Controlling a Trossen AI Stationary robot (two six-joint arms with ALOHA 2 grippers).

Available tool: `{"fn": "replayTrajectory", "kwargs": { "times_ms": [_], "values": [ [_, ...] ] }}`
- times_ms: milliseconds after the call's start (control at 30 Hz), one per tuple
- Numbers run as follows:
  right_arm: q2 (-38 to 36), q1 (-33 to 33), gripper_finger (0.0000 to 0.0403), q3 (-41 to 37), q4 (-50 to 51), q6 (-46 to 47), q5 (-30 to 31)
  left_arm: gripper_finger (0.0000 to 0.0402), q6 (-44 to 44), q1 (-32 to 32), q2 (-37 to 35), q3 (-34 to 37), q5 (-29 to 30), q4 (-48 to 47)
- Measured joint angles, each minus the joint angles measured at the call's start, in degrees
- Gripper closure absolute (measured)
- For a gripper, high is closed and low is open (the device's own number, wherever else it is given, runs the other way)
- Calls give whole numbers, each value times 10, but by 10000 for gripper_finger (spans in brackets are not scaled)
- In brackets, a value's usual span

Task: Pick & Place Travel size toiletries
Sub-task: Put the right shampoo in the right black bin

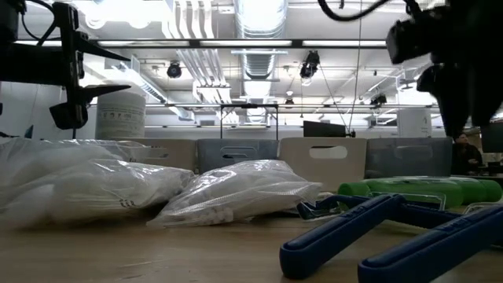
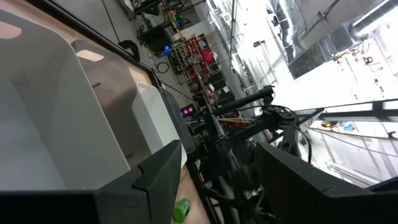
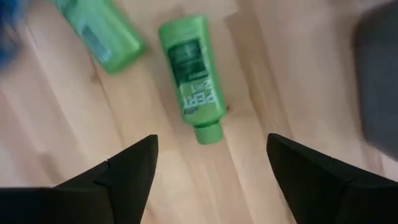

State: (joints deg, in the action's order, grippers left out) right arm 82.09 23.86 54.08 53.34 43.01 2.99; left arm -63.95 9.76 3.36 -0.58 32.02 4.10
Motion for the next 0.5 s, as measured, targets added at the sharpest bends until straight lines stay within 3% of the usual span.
{"fn": "replayTrajectory", "kwargs": {
  "times_ms": [233,500],
  "values": [
    [87,3,135,0,-40,-41,1,190,4,0,0,0,-13,0],
    [109,3,142,0,-78,-43,27,190,5,0,0,0,-15,0]
  ]
}}
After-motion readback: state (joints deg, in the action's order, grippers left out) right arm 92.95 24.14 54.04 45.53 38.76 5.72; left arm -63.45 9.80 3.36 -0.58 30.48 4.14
